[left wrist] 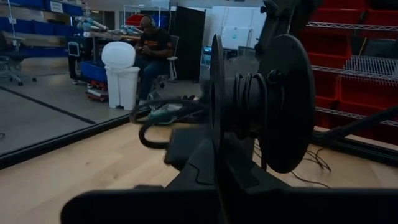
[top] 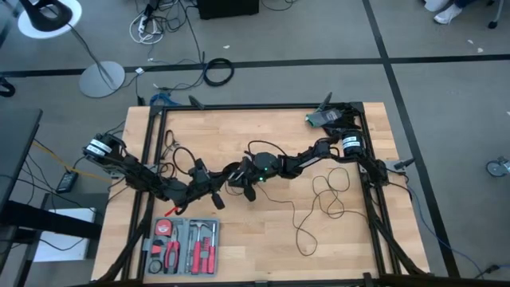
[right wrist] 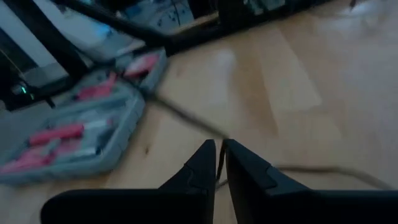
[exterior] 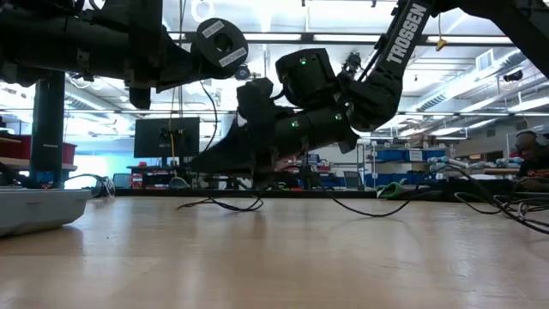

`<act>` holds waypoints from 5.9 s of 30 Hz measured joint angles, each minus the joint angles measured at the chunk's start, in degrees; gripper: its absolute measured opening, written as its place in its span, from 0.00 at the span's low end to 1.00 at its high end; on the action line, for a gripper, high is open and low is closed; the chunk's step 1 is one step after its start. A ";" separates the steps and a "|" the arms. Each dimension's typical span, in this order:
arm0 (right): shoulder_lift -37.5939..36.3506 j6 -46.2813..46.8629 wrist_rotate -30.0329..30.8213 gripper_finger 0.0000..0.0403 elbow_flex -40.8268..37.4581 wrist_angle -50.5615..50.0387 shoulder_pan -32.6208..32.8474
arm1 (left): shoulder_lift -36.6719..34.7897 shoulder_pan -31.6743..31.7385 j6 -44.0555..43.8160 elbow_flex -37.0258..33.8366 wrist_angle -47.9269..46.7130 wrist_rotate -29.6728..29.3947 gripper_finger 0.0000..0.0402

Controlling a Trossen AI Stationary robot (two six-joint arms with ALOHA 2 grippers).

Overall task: Coil cords
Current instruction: Coil the black wire onto the spool

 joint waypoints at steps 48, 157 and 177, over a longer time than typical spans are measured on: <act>-25.03 -3.99 28.99 0.00 6.80 -63.15 -2.43 | 0.02 1.25 -14.56 3.28 -26.39 -3.01 0.00; -27.64 -1.51 31.95 0.03 -33.99 13.38 8.20 | 0.00 3.72 -22.63 3.37 -28.30 -2.65 0.00; -14.80 -7.65 29.02 0.27 -24.42 8.35 8.36 | -0.02 3.34 -8.43 3.41 -14.51 -2.64 0.00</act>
